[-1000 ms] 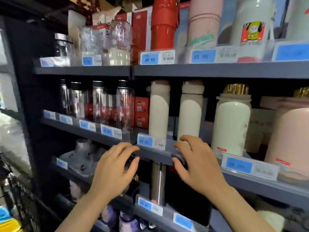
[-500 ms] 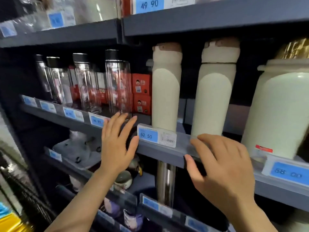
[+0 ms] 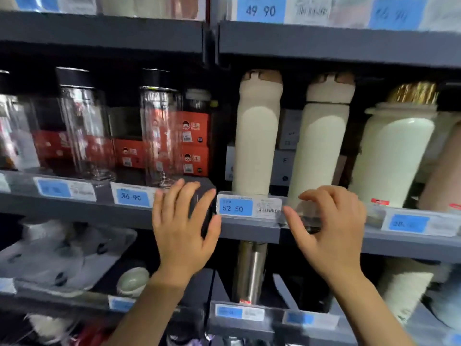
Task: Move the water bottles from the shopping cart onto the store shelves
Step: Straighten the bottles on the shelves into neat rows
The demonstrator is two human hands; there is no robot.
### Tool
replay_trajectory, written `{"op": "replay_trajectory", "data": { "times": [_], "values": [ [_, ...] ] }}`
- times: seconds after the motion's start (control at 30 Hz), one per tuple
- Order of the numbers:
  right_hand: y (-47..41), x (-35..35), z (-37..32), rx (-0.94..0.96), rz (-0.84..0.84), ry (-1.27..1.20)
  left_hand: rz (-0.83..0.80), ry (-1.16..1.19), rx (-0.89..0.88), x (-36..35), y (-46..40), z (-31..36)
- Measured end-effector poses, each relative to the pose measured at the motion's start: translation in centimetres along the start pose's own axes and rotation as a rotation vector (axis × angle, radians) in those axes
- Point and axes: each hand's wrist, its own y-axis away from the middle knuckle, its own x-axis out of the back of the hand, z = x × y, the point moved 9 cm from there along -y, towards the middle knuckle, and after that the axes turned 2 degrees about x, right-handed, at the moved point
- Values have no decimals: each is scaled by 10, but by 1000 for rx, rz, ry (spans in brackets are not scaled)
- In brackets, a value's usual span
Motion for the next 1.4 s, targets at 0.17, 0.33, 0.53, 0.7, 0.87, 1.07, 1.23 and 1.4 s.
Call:
{"op": "replay_trajectory", "data": {
  "times": [0.17, 0.33, 0.53, 0.7, 0.87, 1.07, 1.23, 1.4],
  "values": [
    [6, -1, -2, 27, 27, 80, -31, 17, -28, -3, 1, -1],
    [7, -2, -4, 54, 111, 117, -71, 42, -35, -1, -1, -1],
    [10, 0, -4, 97, 129, 74, -75, -103, -64, 11, -8, -25],
    [-1, 3, -24, 125, 159, -26, -47, -141, -77, 4, -11, -32],
    [-52, -19, -60, 75, 118, -149, -69, -140, -80, 6, -10, -32],
    [-68, -52, -57, -84, 28, -126, -71, -119, -35, 7, -11, -29],
    [-64, -56, -52, -120, 36, -170, -43, -100, 11, 6, -10, -26],
    [-61, -57, -51, -126, -32, -301, -46, -112, 6, 7, -10, -28]
  ]
}}
